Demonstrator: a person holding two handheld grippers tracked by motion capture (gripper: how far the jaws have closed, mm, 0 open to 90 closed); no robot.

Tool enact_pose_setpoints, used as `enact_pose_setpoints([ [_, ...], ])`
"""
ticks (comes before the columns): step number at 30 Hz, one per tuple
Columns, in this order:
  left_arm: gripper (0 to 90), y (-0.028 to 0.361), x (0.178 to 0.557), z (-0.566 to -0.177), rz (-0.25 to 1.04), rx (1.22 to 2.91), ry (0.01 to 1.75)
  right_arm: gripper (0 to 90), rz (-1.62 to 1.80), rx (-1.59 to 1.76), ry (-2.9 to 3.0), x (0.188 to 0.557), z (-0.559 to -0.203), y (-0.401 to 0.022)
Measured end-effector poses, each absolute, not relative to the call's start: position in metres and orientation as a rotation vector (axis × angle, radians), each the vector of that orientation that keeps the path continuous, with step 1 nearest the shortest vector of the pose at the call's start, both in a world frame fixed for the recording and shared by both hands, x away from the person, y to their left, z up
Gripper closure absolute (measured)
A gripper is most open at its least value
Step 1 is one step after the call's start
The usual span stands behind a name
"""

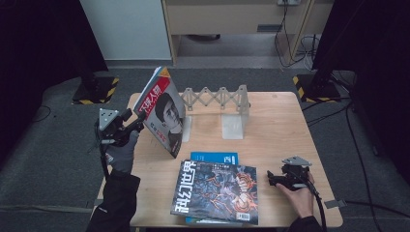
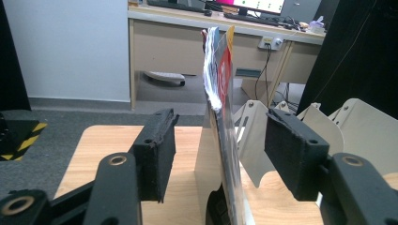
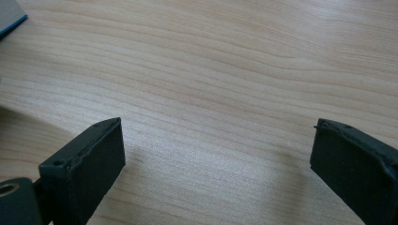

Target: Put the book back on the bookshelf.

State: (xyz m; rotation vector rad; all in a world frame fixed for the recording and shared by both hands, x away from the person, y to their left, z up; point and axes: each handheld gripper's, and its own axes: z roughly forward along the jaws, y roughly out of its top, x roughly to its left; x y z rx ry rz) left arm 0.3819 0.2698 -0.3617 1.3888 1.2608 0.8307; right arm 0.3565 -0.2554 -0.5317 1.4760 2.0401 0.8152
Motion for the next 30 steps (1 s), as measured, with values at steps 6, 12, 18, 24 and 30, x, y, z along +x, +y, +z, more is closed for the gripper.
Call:
enact_pose_setpoints([
  [6,40.6,0.272,0.365,-0.361,0.816,1.4,1.245,4.1,0.855,1.471,2.02,0.354,-0.525,-0.255],
  [12,40.2,0.271,0.347,-0.372,0.783,1.438,1.233,4.6,0.911,1.471,1.998,0.351,-0.514,-0.253],
  [18,39.6,0.267,0.331,-0.39,0.712,1.489,1.236,5.3,0.964,1.449,2.002,0.347,-0.503,-0.249],
  [24,39.0,0.255,0.317,-0.417,0.636,1.565,1.228,5.6,1.026,1.41,2.025,0.34,-0.494,-0.239],
  [30,38.9,0.249,0.311,-0.439,0.554,1.605,1.249,5.6,1.081,1.376,2.053,0.334,-0.488,-0.229],
])
